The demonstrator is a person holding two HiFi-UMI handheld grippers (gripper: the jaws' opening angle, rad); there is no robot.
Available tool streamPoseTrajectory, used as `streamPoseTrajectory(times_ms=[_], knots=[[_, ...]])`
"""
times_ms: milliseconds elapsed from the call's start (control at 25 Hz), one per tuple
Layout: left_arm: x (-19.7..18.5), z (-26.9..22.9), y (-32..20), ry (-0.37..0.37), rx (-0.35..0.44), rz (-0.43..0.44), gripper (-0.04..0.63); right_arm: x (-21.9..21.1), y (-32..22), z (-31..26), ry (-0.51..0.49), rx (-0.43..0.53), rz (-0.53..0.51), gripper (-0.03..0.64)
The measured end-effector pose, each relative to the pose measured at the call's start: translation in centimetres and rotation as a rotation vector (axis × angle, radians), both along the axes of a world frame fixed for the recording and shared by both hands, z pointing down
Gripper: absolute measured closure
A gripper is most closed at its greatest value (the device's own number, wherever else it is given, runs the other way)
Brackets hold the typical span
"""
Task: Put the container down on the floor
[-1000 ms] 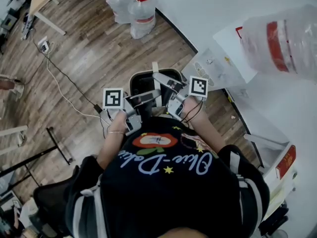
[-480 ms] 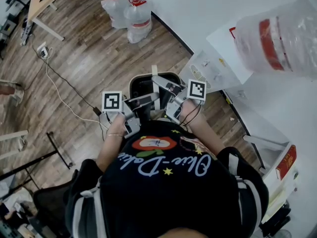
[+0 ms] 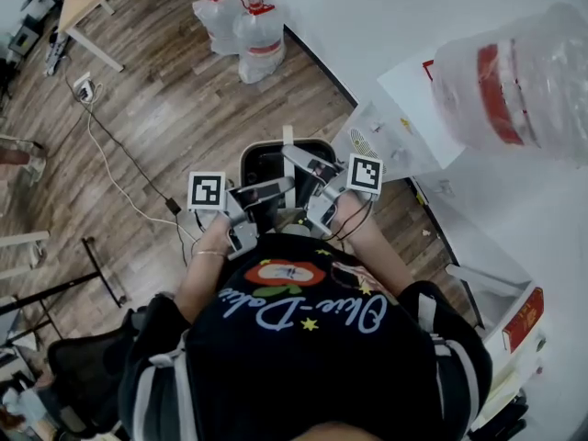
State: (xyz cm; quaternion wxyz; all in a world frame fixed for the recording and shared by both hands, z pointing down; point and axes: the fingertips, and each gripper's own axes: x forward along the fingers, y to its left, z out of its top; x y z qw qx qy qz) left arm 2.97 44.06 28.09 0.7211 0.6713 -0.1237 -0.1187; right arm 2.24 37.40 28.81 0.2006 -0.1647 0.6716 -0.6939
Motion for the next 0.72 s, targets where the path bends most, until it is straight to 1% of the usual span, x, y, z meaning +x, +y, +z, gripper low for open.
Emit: streamPoseTrajectory(times_ms=[280,560,720], knots=[[0.7,-0.1,-0.2,0.011,0.007,-0.017,0.548,0.5,-0.2,-0.1,-0.003,0.009,-0.006,0.548],[0.9,0.1,-1.1,0.016,0.006,0.004,0.548,1.0,-1.0,0.2,0.016,-0.005,0.02,0.548],[0.9,0.0,-2.0,0.036,0.006,0.017,0.548,1.0,-2.0,0.1,0.029,0.001,0.037,0.548]])
